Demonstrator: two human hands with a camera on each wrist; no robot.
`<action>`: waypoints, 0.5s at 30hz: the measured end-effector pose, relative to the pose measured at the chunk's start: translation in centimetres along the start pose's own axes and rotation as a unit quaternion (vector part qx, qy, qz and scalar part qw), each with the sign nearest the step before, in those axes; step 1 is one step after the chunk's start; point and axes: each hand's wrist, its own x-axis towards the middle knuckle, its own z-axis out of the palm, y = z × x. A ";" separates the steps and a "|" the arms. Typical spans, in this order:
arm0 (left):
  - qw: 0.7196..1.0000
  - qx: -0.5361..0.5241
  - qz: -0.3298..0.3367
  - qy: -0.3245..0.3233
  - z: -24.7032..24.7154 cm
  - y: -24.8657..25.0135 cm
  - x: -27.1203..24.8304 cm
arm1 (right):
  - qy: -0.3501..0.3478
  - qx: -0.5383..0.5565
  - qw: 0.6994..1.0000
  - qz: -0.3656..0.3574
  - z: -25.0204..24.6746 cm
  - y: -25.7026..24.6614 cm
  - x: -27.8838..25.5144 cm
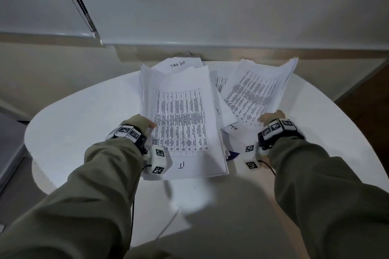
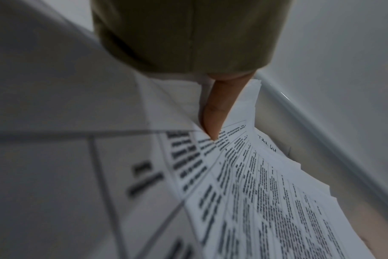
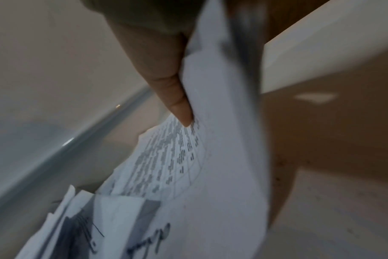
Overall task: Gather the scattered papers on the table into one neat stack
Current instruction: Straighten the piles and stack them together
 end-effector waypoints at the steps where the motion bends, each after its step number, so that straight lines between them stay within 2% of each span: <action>1: 1.000 -0.003 -0.002 0.000 0.1 0.0 0.0 | 0.016 -0.007 1.000 -0.019 -0.2 -0.2 -0.2; 2: 1.000 0.005 0.000 -0.003 0.2 -0.1 -0.2 | 0.020 -0.024 0.999 -0.022 -0.6 -0.5 -0.4; 3: 1.000 0.028 0.007 -0.005 0.2 -0.2 -0.3 | 0.040 -0.089 0.992 -0.080 -1.0 -0.2 0.0; 4: 0.999 0.040 0.008 -0.004 0.3 -0.2 -0.6 | 0.037 -0.093 0.993 -0.059 -1.5 -0.7 -0.2; 6: 1.000 0.012 0.006 -0.010 0.5 -0.2 -0.4 | 0.068 0.044 0.997 -0.011 -3.0 -1.9 -0.7; 7: 1.000 -0.003 0.003 -0.008 0.6 -0.2 -0.3 | 0.116 0.080 0.990 -0.009 -3.5 -2.1 -0.5; 8: 1.000 -0.003 0.001 -0.012 0.8 -0.1 -0.5 | 0.130 0.108 0.986 -0.004 -4.1 -2.9 -1.1; 12: 0.991 0.131 0.031 -0.002 1.2 -0.6 -1.6 | 0.157 0.098 0.980 -0.076 -5.7 -4.1 -3.3; 15: 0.993 0.113 0.036 0.023 1.2 -1.1 -1.7 | 0.193 0.103 0.965 -0.143 -7.3 -5.6 -6.1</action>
